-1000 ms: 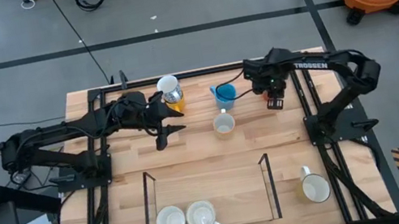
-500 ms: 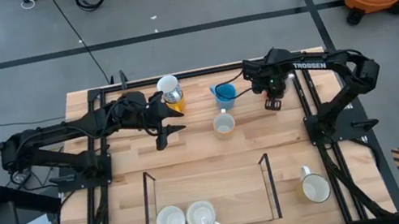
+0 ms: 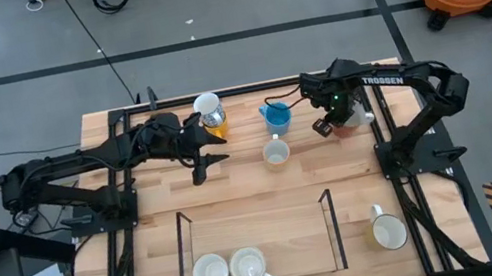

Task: Place coffee mugs
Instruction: Put the red mug on the shelf

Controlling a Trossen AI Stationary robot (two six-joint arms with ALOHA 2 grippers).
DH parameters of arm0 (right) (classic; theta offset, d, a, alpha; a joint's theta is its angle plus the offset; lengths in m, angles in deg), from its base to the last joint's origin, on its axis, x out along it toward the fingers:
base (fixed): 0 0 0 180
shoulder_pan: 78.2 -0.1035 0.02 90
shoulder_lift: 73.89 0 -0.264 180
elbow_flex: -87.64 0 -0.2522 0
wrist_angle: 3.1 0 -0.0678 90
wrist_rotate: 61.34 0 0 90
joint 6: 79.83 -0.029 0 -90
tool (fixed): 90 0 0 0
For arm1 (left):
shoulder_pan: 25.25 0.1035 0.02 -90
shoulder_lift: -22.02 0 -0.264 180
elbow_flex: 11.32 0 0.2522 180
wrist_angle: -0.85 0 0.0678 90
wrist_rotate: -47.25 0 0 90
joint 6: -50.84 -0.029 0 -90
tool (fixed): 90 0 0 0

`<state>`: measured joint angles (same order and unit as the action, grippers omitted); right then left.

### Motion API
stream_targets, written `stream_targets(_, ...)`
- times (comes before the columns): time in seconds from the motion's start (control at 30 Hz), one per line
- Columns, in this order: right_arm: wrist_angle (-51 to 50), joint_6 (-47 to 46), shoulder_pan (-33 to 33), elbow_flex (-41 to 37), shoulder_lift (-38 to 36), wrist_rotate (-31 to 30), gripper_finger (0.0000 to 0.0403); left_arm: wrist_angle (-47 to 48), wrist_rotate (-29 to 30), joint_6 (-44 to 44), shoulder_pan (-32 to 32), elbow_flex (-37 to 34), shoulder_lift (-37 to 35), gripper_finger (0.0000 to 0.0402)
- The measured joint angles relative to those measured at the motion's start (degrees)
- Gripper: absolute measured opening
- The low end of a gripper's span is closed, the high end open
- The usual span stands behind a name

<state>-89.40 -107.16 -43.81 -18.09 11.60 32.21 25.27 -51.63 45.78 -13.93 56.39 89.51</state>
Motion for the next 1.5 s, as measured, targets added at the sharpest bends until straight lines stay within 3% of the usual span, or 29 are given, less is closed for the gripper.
stream_targets(0.23,0.6,-11.9,0.8,-0.1,0.1,7.7,0.0037,0.0,0.0,0.0,0.0,0.0,0.0,0.0199)
stream_targets(0.6,3.5,-28.3,2.2,-0.2,0.2,13.5,0.0038,0.0,0.0,0.0,0.0,0.0,0.0,0.0199)
stream_targets(1.5,5.5,-28.0,2.0,-0.2,0.2,13.2,0.0132,0.7,0.0,0.0,0.0,0.0,0.0,0.0199)
